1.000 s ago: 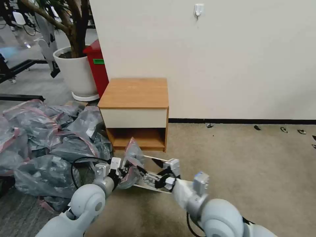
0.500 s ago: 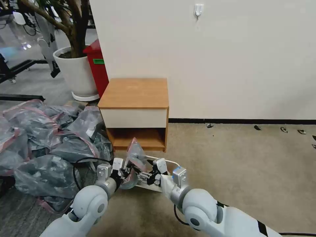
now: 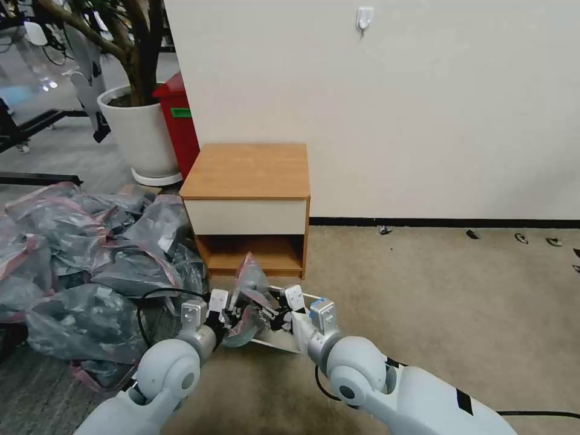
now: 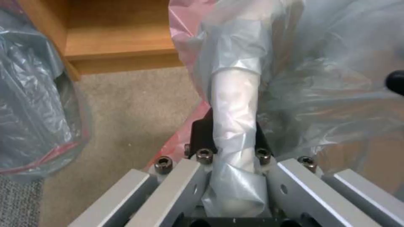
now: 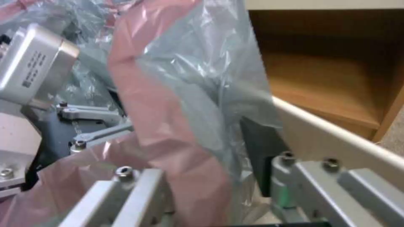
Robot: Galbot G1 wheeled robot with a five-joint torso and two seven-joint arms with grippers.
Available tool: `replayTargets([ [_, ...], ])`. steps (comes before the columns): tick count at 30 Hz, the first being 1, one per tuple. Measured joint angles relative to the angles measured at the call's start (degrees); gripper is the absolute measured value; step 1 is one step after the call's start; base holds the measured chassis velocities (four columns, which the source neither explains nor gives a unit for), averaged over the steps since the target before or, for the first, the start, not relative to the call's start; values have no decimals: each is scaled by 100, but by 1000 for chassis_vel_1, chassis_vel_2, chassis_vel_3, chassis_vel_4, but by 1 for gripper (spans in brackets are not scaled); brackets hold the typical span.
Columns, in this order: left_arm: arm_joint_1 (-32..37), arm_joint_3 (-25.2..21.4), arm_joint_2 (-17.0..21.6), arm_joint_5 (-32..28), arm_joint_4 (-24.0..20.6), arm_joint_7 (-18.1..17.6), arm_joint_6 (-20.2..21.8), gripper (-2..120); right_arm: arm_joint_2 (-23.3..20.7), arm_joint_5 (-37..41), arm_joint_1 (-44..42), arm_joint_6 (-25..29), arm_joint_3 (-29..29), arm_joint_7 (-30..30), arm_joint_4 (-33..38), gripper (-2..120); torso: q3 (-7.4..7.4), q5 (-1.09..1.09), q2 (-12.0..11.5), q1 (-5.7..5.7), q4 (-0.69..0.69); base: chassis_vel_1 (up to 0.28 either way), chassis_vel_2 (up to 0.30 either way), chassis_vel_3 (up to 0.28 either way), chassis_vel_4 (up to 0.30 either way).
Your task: Pick up the garbage bag from the table and place it over the trash can.
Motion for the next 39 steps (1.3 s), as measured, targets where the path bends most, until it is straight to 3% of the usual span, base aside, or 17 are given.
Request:
replayTargets([
  [10, 45, 2, -28, 2, -1, 1, 0, 3, 50, -30, -39, 224, -23, 76, -51, 0, 0, 0, 0, 0, 0, 0, 0, 0, 0],
  [21, 32, 13, -26, 14, 75, 1, 1, 3, -28, 11, -112, 382, 93, 41, 100, 0, 0, 0, 0, 0, 0, 0, 0, 0, 0],
  [33, 37, -15, -67, 42, 133, 30, -22, 3, -251, 918, 350, 196, 596, 190, -62, 0, 0, 0, 0, 0, 0, 0, 0, 0, 0],
  [39, 50, -182, -76, 38, 130, 147, -131, 3, -357, 1008, 297, 172, 817, 239, -138, 0, 0, 1, 0, 0, 0, 0, 0, 0, 0],
])
